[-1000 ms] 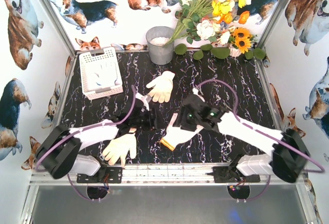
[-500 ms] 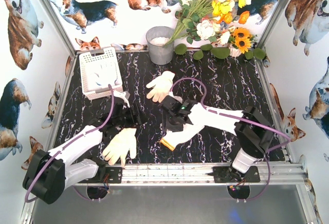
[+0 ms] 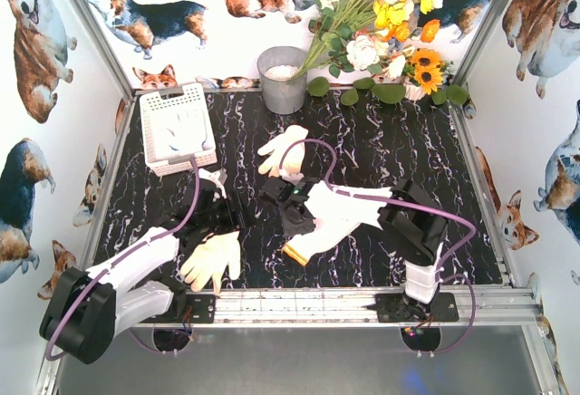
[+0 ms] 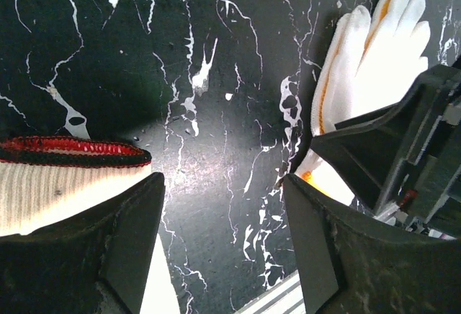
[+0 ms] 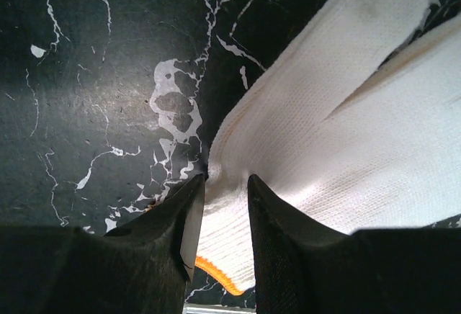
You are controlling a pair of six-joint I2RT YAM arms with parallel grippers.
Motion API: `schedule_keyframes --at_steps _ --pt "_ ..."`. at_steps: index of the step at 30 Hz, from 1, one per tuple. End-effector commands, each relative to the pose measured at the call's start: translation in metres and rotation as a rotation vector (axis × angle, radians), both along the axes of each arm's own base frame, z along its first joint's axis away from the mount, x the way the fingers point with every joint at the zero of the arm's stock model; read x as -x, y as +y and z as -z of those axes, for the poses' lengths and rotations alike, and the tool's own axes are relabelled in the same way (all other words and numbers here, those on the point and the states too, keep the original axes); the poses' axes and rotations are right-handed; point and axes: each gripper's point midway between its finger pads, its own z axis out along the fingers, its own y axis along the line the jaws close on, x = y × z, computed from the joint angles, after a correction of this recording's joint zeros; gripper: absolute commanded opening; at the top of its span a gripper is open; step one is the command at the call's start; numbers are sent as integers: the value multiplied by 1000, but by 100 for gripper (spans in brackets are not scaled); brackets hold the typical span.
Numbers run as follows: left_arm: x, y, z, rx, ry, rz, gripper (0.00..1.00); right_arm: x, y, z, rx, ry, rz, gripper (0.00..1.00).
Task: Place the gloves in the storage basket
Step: Pick up the glove from the center of the board.
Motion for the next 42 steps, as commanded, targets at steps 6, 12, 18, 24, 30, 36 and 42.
schedule_keyframes --at_steps 6,12,18,24,30,36,42 --pt "0 -1 -3 26 -9 6 61 -9 11 5 42 -43 -58 34" --pt "-3 -14 -7 90 -1 33 60 1 -10 29 93 -19 -69 25" --pt "-2 -43 -12 212 30 87 58 3 -9 25 -97 -29 -17 0" --pt "-3 -82 -18 297 29 140 58 4 -7 17 -274 -55 6 0" --pt "-14 -105 -10 327 53 117 59 8 -9 14 -405 -108 21 0" --pt "-22 -133 -9 387 75 136 57 9 -13 -1 -500 -196 11 0" --pt "-11 -162 8 396 150 200 57 10 -13 -14 -586 -261 -20 0"
